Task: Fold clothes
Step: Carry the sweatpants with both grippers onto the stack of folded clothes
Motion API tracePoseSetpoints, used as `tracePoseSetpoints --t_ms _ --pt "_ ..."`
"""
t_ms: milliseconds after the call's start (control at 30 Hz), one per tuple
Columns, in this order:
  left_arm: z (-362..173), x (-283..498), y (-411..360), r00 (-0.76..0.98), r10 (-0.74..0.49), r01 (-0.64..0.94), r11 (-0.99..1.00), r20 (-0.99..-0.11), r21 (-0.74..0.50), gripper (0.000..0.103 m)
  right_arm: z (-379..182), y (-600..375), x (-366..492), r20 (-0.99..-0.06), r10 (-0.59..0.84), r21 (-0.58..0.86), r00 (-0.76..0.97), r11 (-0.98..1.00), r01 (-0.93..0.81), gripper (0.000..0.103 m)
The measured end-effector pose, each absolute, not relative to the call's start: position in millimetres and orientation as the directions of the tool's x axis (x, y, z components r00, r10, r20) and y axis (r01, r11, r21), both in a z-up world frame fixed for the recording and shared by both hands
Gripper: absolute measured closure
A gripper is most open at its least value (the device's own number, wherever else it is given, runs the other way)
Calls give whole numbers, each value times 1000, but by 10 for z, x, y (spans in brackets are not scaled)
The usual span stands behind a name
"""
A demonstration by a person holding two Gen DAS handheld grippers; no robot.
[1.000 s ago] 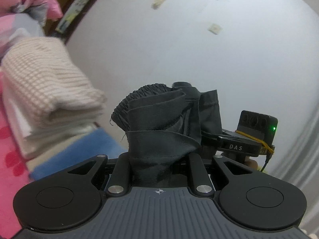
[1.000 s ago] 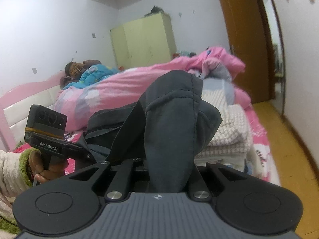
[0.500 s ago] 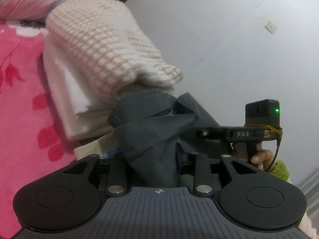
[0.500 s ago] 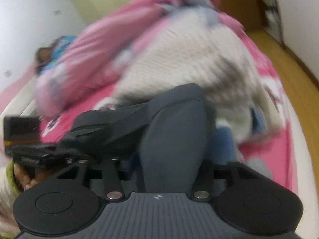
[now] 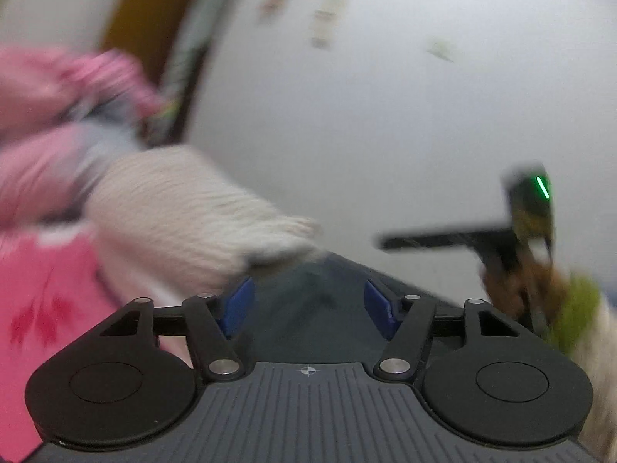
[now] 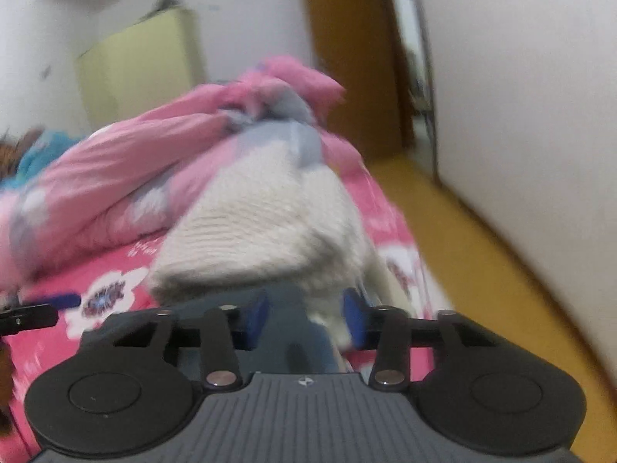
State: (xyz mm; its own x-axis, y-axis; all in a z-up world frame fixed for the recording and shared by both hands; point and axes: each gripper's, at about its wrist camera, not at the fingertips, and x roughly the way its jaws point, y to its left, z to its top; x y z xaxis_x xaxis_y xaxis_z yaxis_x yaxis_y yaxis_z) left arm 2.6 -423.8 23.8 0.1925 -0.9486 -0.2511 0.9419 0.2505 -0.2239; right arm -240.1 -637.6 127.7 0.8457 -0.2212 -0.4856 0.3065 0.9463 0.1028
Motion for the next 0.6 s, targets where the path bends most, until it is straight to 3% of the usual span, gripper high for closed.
tracePoseSetpoints --t_ms 100,200,300,600 --pt "87 -14 -4542 180 -927 943 258 -329 -209 47 1225 -6043 -2173 -514 -177 -22 839 981 193 70" --pt "-59 83 -4686 191 -908 931 288 -374 -222 52 984 -6068 -1831 -600 -209 -65 772 975 213 70" --pt "-199 187 -4798 203 -890 920 316 -408 -233 50 769 -6285 -1646 -658 -241 -34 714 956 292 70" --pt "-365 481 -4897 176 -867 871 358 -466 -336 34 562 -6609 -1635 -681 -198 95 705 931 353 65"
